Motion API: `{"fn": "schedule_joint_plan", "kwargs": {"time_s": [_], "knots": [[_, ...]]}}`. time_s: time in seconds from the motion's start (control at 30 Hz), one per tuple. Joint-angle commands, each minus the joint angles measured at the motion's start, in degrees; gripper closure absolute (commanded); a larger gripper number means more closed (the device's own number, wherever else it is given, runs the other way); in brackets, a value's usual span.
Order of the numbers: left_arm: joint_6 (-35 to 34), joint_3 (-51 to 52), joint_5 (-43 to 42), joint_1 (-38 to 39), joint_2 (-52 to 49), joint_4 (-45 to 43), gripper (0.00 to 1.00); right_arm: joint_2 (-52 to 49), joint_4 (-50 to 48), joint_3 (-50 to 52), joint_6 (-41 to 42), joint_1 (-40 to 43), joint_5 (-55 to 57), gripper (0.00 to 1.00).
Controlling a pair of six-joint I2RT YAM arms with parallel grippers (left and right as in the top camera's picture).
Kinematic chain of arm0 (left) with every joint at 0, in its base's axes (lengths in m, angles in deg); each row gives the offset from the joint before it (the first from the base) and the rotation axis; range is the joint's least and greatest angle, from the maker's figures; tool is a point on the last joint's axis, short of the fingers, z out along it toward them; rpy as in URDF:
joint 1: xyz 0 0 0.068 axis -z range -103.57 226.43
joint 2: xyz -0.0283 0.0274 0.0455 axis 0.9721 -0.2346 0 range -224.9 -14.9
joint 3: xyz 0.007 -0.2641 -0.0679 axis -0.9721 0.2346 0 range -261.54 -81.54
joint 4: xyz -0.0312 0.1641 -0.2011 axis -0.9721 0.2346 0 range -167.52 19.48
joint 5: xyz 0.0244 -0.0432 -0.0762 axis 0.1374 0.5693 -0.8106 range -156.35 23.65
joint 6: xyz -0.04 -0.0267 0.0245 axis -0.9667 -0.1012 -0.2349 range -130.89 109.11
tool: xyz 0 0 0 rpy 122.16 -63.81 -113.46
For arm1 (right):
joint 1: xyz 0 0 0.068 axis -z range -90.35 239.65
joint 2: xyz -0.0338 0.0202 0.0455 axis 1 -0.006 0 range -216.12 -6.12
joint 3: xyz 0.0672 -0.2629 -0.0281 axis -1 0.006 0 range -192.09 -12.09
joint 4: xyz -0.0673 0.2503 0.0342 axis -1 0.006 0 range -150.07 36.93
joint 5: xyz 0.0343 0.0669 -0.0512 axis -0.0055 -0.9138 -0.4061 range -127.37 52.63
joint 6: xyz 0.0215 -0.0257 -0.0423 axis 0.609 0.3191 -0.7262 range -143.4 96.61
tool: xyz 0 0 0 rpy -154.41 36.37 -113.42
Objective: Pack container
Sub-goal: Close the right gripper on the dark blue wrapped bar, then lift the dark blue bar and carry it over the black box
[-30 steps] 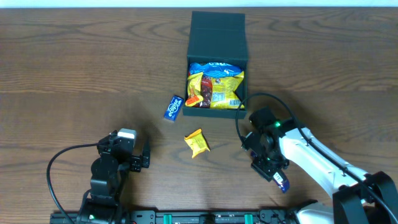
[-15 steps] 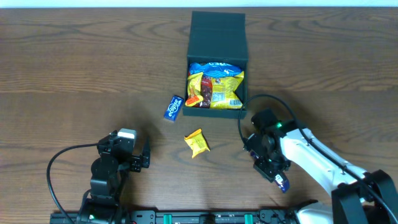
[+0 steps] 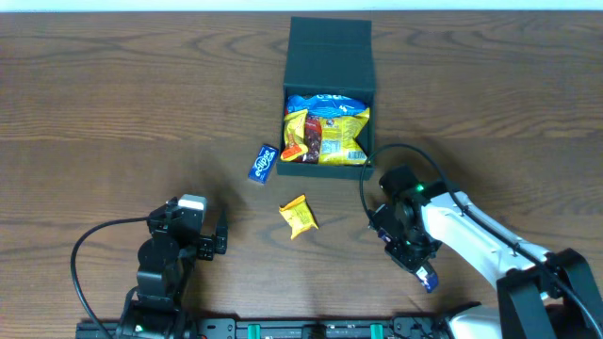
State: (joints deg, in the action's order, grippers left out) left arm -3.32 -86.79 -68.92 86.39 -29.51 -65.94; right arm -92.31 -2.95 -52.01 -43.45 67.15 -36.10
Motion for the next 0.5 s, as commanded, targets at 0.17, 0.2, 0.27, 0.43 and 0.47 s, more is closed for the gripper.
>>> {"fn": "schedule_joint_plan", "kwargs": {"time_s": [0.17, 0.2, 0.27, 0.43, 0.47], "knots": [[0.6, 1.7, 0.7, -0.2, 0.4, 0.4, 0.05, -0.2, -0.2, 0.3, 0.1, 0.2, 0.2, 0.66], [0.6, 1.7, 0.7, -0.2, 0.4, 0.4, 0.05, -0.2, -0.2, 0.3, 0.1, 0.2, 0.2, 0.67], [0.6, 1.7, 0.7, -0.2, 0.4, 0.4, 0.04, -0.2, -0.2, 0.3, 0.1, 0.2, 0.2, 0.69], [0.6, 1.7, 0.7, -0.2, 0.4, 0.4, 0.04, -0.2, -0.6, 0.3, 0.1, -0.1, 0.2, 0.74], [0.6, 1.7, 0.7, -0.2, 0.4, 0.4, 0.05, -0.2, -0.7, 0.3, 0.1, -0.2, 0.2, 0.76]]}}
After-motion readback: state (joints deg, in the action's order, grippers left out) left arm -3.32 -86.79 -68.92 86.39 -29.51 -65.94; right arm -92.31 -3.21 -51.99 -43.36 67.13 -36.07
